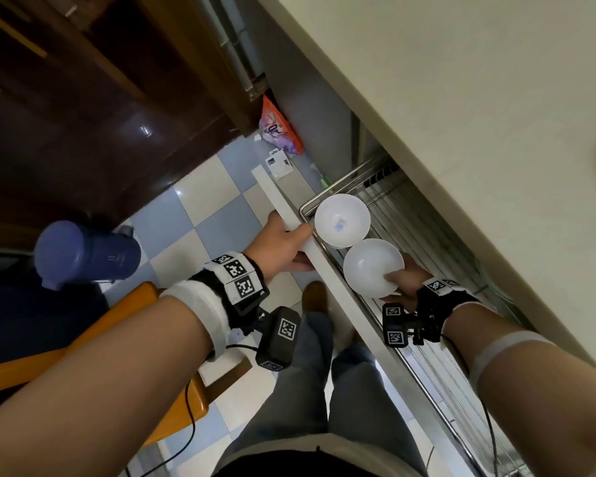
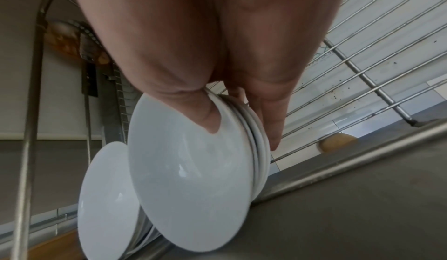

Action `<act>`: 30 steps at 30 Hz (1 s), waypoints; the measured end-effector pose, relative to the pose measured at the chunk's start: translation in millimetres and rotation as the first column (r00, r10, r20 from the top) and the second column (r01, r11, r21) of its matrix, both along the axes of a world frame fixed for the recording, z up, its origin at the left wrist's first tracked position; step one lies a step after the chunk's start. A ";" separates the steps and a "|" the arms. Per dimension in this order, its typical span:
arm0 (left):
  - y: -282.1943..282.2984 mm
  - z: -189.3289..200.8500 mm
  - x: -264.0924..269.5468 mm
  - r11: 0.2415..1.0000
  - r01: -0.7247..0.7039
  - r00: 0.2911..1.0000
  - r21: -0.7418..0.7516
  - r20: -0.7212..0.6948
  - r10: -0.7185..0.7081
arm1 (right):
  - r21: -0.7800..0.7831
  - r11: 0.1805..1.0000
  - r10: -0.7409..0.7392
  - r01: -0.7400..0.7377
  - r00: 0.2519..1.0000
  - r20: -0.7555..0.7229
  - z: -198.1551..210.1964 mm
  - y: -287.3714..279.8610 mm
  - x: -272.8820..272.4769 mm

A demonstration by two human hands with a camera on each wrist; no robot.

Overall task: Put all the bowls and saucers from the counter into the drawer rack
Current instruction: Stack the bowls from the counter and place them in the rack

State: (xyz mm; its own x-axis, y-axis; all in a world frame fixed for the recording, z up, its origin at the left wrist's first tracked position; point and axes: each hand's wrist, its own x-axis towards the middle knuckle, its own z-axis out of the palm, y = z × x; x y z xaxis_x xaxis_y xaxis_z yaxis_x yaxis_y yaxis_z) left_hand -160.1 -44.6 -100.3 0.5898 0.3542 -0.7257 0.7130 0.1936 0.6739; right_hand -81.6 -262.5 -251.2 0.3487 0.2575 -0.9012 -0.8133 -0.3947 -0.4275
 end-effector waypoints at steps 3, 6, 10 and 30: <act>-0.8 1.0 0.3 1.000 -0.011 1.000 0.004 -0.005 0.011 | -0.007 1.000 0.021 -0.020 0.999 0.043 -2.9 2.7 2.9; -2.3 2.3 -0.3 1.000 -0.016 1.000 -0.005 -0.004 0.015 | -0.080 0.996 0.050 -0.048 0.999 0.017 -3.1 2.2 6.6; -2.8 3.1 -1.5 0.999 -0.042 0.999 -0.015 -0.008 0.042 | -0.113 0.991 0.065 -0.066 0.998 -0.011 -2.3 -0.5 8.1; 0.3 8.7 -2.2 0.998 -0.017 0.984 0.067 -0.174 0.029 | -0.287 0.958 0.024 0.010 0.993 0.116 110.4 -18.3 6.9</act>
State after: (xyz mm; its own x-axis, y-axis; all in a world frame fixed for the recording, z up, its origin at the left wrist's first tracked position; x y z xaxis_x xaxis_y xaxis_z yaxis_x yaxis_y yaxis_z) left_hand -162.3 -44.3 -91.6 0.4467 0.4160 -0.7921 0.8170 0.1712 0.5507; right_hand -74.6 -280.7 -140.8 0.4554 -0.0024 -0.8903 -0.7610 -0.5201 -0.3879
